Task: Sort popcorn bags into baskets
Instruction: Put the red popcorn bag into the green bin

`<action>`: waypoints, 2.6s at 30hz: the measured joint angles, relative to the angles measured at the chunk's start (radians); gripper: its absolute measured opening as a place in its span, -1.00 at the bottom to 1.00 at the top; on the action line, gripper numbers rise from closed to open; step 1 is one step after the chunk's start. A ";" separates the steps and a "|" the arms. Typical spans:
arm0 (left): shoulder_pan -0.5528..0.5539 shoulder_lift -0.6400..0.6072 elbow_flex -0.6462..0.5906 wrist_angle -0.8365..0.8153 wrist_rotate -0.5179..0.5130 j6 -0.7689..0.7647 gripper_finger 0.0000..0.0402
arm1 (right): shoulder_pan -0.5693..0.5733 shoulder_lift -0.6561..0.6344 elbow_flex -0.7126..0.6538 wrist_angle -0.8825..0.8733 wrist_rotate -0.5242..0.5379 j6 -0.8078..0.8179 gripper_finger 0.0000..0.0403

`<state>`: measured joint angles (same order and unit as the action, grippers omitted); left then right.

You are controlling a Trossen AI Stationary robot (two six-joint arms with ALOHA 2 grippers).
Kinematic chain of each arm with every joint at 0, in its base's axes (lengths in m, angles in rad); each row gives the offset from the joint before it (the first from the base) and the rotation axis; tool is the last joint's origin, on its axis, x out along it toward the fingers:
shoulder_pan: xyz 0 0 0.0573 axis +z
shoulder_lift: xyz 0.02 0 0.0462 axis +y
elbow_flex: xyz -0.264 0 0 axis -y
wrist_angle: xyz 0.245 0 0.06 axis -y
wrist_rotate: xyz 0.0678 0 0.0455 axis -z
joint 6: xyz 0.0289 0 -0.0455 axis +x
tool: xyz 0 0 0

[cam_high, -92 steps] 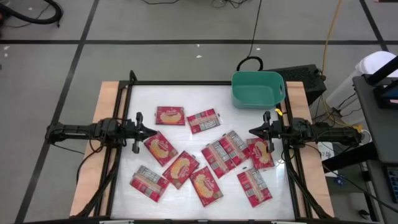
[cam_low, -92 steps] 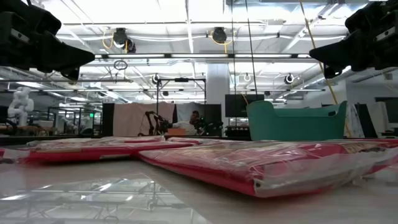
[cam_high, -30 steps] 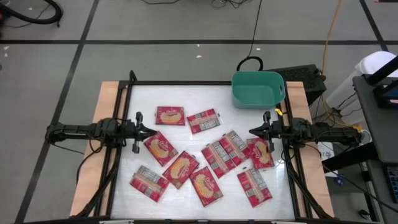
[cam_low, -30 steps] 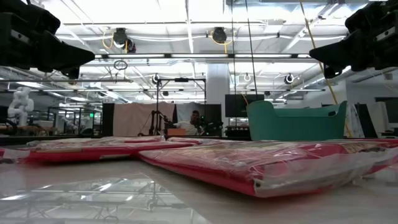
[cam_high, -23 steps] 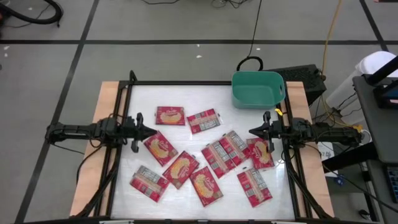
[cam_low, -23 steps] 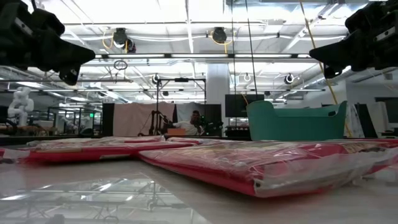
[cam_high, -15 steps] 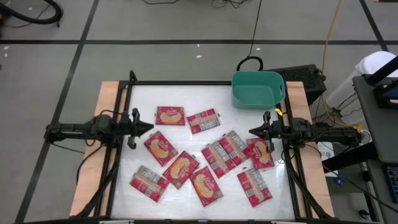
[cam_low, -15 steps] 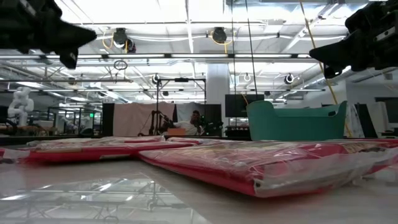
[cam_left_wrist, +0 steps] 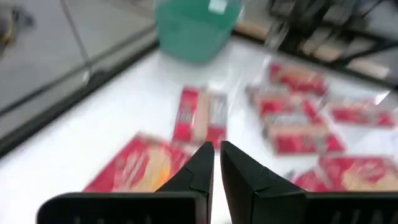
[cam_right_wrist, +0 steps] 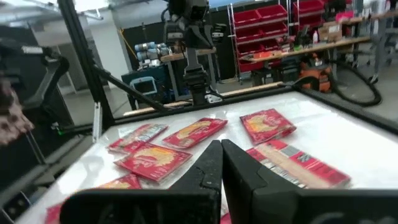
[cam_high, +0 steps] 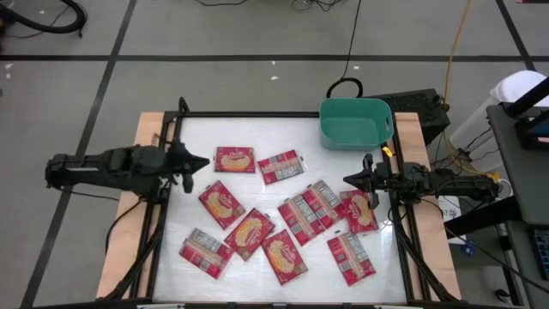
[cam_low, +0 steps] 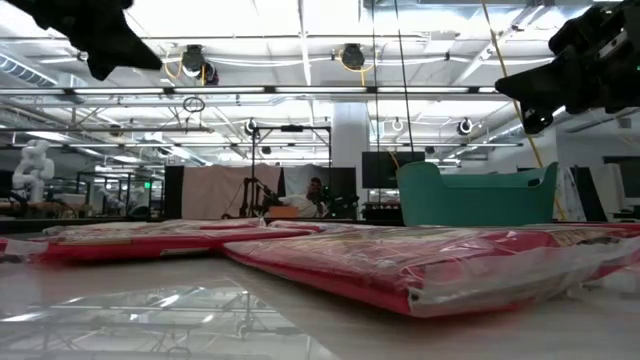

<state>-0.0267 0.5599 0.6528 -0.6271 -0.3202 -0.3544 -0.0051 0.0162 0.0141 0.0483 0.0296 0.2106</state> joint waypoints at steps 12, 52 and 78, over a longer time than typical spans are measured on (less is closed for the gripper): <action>0.000 0.364 -0.024 -0.023 -0.024 -0.247 -0.83 | 0.002 0.010 0.000 -0.019 -0.057 0.092 -1.00; 0.259 0.704 -0.025 -0.026 -0.021 -0.160 0.30 | -0.007 0.539 0.016 0.467 0.079 0.100 -0.17; 0.303 0.725 -0.258 0.346 0.007 -0.068 0.14 | -0.006 0.881 0.060 0.760 0.023 0.001 0.03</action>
<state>0.2764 1.2846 0.3947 -0.2811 -0.3137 -0.4228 -0.0113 0.8975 0.0742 0.8085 0.0529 0.2119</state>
